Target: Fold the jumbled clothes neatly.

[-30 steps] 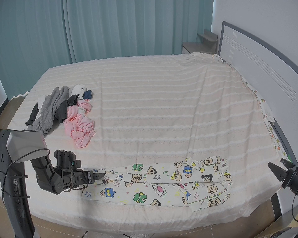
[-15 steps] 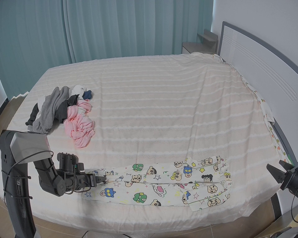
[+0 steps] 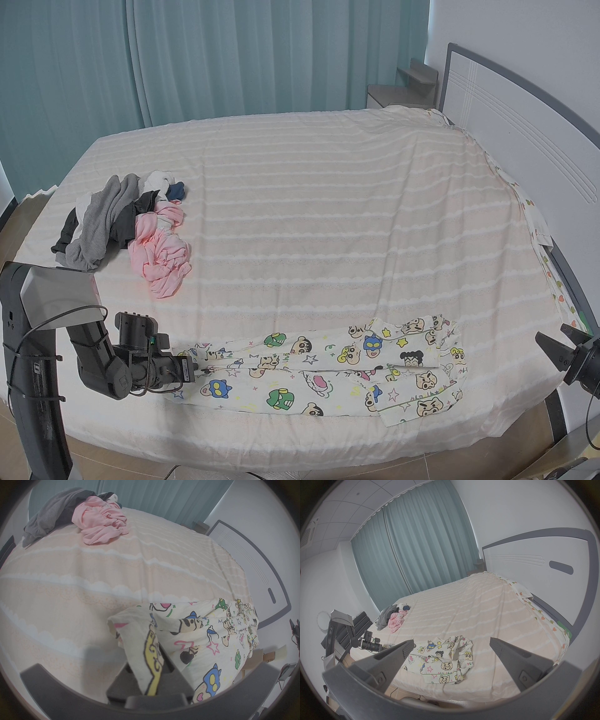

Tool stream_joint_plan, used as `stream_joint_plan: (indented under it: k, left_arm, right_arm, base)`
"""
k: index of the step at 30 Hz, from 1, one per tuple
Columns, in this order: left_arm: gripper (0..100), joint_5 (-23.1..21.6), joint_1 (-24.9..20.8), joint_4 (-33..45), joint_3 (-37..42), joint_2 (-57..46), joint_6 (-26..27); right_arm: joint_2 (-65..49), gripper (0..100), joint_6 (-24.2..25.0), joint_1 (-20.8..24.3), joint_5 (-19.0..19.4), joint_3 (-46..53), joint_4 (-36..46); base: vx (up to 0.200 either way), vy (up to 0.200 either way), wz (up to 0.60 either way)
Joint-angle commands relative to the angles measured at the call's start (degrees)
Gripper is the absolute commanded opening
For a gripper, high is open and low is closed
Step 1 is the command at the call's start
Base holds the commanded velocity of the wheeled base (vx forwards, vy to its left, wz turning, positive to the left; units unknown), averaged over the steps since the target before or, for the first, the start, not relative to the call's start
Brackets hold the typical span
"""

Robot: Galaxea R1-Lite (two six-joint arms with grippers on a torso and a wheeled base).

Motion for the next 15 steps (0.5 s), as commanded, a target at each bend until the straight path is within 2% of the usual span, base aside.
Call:
stream_joint_plan:
  k: [1, 15]
  left_arm:
    - [0, 0.2, 0.0, -0.1, 0.0, -1.4, -0.1]
    - [0, 0.6, 1.5, 0.8, 1.9, -7.7, 0.6]
  right_arm:
    - [0.1, 100, 0.0, 0.0, 0.0, 0.0, 0.0]
    - [0.1, 100, 0.0, 0.0, 0.1, 0.0, 0.0]
  base:
    - [0.000, 0.000, 0.00]
    - [0.000, 0.000, 0.00]
